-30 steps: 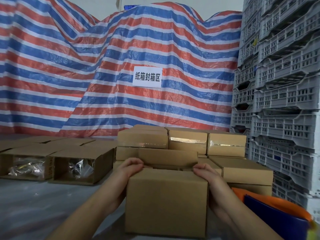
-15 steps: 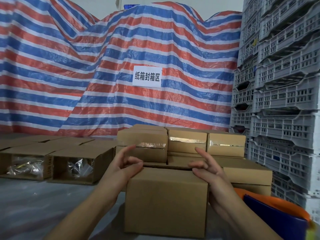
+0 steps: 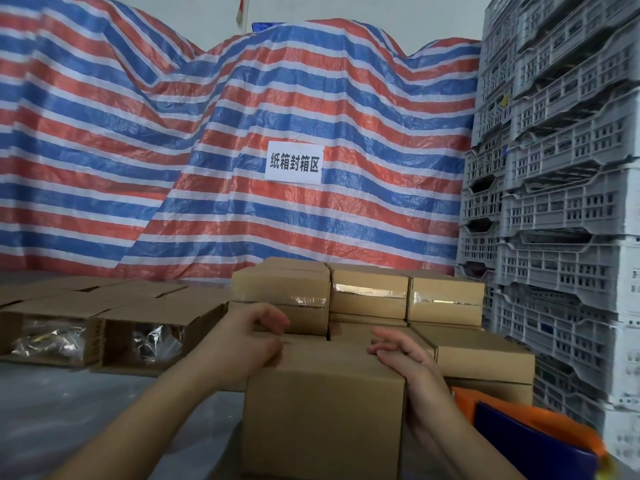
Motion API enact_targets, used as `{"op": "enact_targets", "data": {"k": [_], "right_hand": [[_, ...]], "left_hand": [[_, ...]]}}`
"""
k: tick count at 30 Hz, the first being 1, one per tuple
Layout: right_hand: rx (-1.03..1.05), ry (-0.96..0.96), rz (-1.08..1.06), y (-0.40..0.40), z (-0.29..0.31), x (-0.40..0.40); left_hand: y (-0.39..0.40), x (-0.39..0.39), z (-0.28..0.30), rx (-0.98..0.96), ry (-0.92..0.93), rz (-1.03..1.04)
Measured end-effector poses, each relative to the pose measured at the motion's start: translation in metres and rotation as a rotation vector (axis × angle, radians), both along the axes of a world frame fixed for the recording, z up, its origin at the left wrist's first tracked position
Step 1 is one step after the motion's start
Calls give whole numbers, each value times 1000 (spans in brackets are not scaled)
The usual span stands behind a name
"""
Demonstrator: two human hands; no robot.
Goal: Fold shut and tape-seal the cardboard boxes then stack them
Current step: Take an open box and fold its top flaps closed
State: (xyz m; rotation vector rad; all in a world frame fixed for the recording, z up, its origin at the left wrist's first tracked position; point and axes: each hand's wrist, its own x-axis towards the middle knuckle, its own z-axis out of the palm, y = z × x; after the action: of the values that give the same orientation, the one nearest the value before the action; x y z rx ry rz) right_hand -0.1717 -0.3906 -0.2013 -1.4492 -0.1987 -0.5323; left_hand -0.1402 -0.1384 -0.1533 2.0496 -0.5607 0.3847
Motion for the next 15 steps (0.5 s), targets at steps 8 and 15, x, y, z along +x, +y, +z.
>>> {"op": "enact_targets", "data": {"k": [8, 15], "right_hand": [[55, 11, 23, -3, 1, 2], [-18, 11, 25, -5, -2, 2]], "left_hand": [[-58, -34, 21, 890, -265, -83], [-58, -27, 1, 952, -250, -22]]}}
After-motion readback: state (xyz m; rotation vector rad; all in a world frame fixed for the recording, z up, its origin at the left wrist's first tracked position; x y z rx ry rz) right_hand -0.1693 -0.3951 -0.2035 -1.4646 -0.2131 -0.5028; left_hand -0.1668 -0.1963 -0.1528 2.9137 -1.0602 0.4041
